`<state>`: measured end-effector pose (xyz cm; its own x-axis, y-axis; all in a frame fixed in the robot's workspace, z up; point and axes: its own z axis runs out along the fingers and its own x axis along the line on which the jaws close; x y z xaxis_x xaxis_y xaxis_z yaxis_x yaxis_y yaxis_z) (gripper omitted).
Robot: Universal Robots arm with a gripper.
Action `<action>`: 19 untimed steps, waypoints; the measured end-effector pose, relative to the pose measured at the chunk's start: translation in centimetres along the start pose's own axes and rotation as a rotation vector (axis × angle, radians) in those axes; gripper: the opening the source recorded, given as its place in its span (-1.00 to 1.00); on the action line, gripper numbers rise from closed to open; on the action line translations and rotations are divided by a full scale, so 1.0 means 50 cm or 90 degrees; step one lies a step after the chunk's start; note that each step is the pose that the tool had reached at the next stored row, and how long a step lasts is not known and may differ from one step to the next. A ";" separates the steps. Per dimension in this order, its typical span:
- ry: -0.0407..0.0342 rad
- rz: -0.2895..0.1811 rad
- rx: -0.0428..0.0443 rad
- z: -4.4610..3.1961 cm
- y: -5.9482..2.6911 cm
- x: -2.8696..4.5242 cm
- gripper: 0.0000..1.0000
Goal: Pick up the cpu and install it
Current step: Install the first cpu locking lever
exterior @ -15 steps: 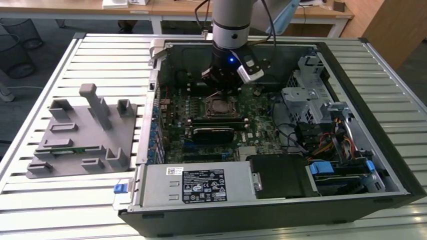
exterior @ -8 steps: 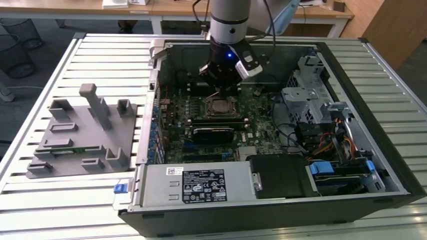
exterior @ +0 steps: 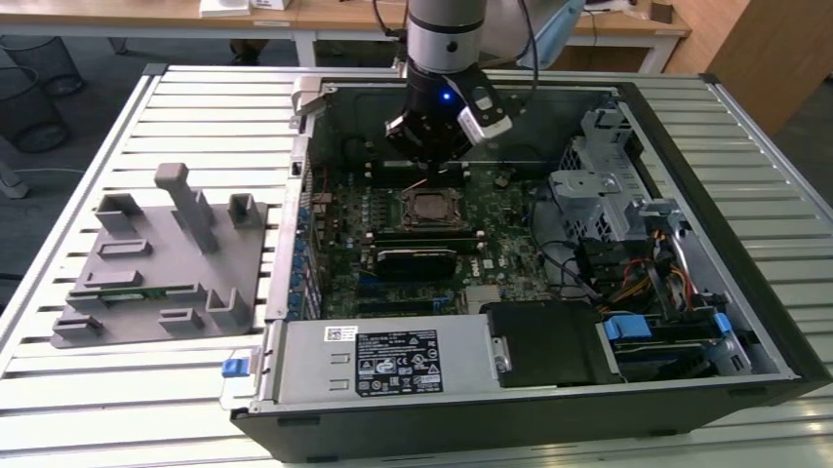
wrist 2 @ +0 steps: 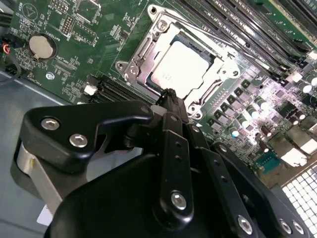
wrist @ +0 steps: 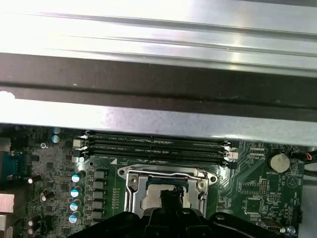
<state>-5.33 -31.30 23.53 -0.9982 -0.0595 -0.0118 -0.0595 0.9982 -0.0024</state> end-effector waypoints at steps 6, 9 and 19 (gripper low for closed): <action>0.0000 0.000 -0.0005 0.000 0.000 0.006 -0.79; 0.0000 0.000 -0.0005 0.000 0.000 0.008 -0.79; -0.0022 -0.006 -0.0406 0.003 0.006 0.015 -0.79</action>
<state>-6.09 -31.03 23.36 -0.9975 -0.0693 -0.0156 -0.0701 0.9957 0.0612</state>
